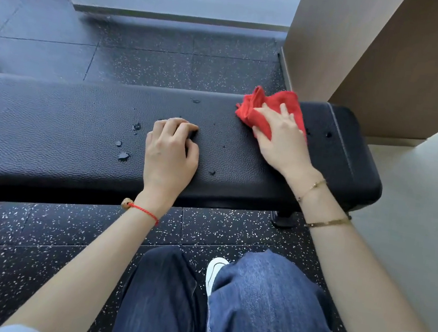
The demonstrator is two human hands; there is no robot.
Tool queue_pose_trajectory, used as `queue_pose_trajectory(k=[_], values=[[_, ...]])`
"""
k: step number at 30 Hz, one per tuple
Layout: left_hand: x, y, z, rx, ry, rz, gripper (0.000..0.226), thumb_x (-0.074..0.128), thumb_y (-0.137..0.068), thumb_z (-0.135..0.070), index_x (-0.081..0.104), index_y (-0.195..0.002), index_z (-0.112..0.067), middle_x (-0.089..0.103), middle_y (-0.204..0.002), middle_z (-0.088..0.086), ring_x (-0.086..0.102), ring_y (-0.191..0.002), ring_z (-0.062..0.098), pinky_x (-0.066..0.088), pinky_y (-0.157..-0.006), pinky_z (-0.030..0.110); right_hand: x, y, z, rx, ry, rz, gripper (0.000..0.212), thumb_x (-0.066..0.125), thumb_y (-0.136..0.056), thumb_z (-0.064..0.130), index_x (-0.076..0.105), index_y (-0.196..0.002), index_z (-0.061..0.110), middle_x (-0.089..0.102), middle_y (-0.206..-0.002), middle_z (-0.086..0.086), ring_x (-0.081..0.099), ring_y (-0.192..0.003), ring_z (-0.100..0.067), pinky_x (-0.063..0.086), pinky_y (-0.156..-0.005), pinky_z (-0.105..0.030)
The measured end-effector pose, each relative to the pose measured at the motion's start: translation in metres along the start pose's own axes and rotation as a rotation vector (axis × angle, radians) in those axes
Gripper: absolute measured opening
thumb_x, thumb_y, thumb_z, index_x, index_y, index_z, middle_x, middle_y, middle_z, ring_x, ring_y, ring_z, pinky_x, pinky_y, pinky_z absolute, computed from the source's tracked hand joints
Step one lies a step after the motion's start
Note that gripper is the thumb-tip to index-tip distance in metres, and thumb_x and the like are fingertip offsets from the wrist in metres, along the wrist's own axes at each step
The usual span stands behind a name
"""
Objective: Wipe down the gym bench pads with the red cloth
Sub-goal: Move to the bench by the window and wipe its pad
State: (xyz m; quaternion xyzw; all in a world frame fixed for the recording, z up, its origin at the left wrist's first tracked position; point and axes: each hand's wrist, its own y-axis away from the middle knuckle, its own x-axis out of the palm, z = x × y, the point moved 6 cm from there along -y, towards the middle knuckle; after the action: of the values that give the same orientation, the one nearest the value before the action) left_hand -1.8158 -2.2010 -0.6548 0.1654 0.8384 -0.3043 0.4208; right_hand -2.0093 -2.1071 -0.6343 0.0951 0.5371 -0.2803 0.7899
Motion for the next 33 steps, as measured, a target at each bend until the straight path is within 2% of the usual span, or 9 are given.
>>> queue_pose_trajectory(k=[4, 7, 11, 14, 19, 22, 25, 29, 33], values=[[0.001, 0.000, 0.001, 0.009, 0.006, -0.010, 0.026, 0.053, -0.087, -0.013, 0.067, -0.109, -0.017, 0.063, -0.117, 0.000, 0.052, -0.112, 0.027, 0.041, -0.094, 0.039, 0.011, 0.034, 0.023, -0.162, -0.030, 0.060, 0.039, 0.055, -0.093, 0.027, 0.049, -0.131, 0.030, 0.043, -0.147, 0.007, 0.025, -0.143, -0.027, 0.016, -0.116, -0.036], [0.002, -0.001, 0.002, 0.015, 0.015, -0.017, 0.026, 0.054, -0.087, -0.013, 0.067, -0.109, -0.017, 0.063, -0.117, 0.000, 0.051, -0.113, 0.026, 0.040, -0.095, 0.039, 0.002, 0.054, 0.007, -0.197, -0.061, 0.079, 0.039, 0.056, -0.093, 0.027, 0.050, -0.131, 0.032, 0.044, -0.146, 0.010, 0.027, -0.143, -0.023, 0.016, -0.118, -0.035], [0.001, 0.000, 0.002, 0.014, 0.011, -0.023, 0.026, 0.055, -0.088, -0.012, 0.067, -0.110, -0.016, 0.063, -0.117, 0.000, 0.052, -0.113, 0.027, 0.040, -0.095, 0.039, -0.019, 0.025, -0.042, 0.010, 0.014, -0.004, 0.040, 0.055, -0.093, 0.028, 0.049, -0.132, 0.030, 0.044, -0.147, 0.001, 0.032, -0.139, -0.032, 0.029, -0.111, -0.046], [0.000, 0.001, 0.001, 0.014, -0.005, -0.022, 0.026, 0.054, -0.088, -0.013, 0.067, -0.110, -0.016, 0.063, -0.118, 0.001, 0.051, -0.113, 0.027, 0.039, -0.095, 0.038, -0.023, -0.007, -0.048, 0.140, 0.035, -0.058, 0.039, 0.054, -0.093, 0.029, 0.050, -0.131, 0.027, 0.048, -0.142, -0.013, 0.036, -0.134, -0.039, 0.033, -0.104, -0.045], [0.000, 0.000, 0.000, 0.013, 0.000, -0.014, 0.026, 0.055, -0.087, -0.012, 0.067, -0.110, -0.015, 0.063, -0.117, 0.002, 0.051, -0.113, 0.028, 0.040, -0.097, 0.040, 0.008, 0.012, 0.003, -0.097, 0.008, 0.057, 0.038, 0.054, -0.092, 0.028, 0.051, -0.130, 0.029, 0.046, -0.145, 0.004, 0.033, -0.139, -0.030, 0.022, -0.114, -0.037], [0.000, 0.000, 0.000, 0.019, 0.007, -0.010, 0.026, 0.055, -0.087, -0.011, 0.067, -0.110, -0.015, 0.063, -0.117, 0.002, 0.051, -0.113, 0.028, 0.039, -0.097, 0.040, 0.002, 0.051, -0.005, -0.148, -0.018, 0.061, 0.038, 0.055, -0.093, 0.028, 0.050, -0.131, 0.030, 0.044, -0.146, 0.008, 0.030, -0.141, -0.025, 0.018, -0.117, -0.035], [0.000, 0.001, 0.001, 0.021, 0.009, -0.021, 0.026, 0.056, -0.087, -0.011, 0.067, -0.110, -0.014, 0.063, -0.117, 0.003, 0.051, -0.113, 0.029, 0.039, -0.096, 0.040, -0.019, 0.058, -0.044, -0.033, 0.023, -0.024, 0.039, 0.054, -0.094, 0.027, 0.050, -0.132, 0.028, 0.044, -0.146, 0.007, 0.031, -0.141, -0.027, 0.021, -0.117, -0.038], [0.000, 0.002, 0.001, 0.024, -0.002, -0.033, 0.026, 0.055, -0.087, -0.012, 0.067, -0.110, -0.015, 0.063, -0.117, 0.002, 0.051, -0.112, 0.028, 0.039, -0.095, 0.039, -0.043, 0.031, -0.086, 0.210, 0.094, -0.144, 0.036, 0.052, -0.093, 0.025, 0.052, -0.129, 0.021, 0.051, -0.139, -0.009, 0.037, -0.134, -0.038, 0.030, -0.108, -0.047], [0.001, 0.001, 0.001, 0.030, -0.005, -0.043, 0.026, 0.054, -0.087, -0.013, 0.066, -0.110, -0.015, 0.063, -0.116, 0.002, 0.051, -0.111, 0.027, 0.039, -0.094, 0.039, -0.025, 0.008, -0.050, 0.136, 0.077, -0.083, 0.034, 0.053, -0.092, 0.028, 0.053, -0.126, 0.024, 0.053, -0.137, -0.007, 0.040, -0.132, -0.037, 0.033, -0.106, -0.043]])
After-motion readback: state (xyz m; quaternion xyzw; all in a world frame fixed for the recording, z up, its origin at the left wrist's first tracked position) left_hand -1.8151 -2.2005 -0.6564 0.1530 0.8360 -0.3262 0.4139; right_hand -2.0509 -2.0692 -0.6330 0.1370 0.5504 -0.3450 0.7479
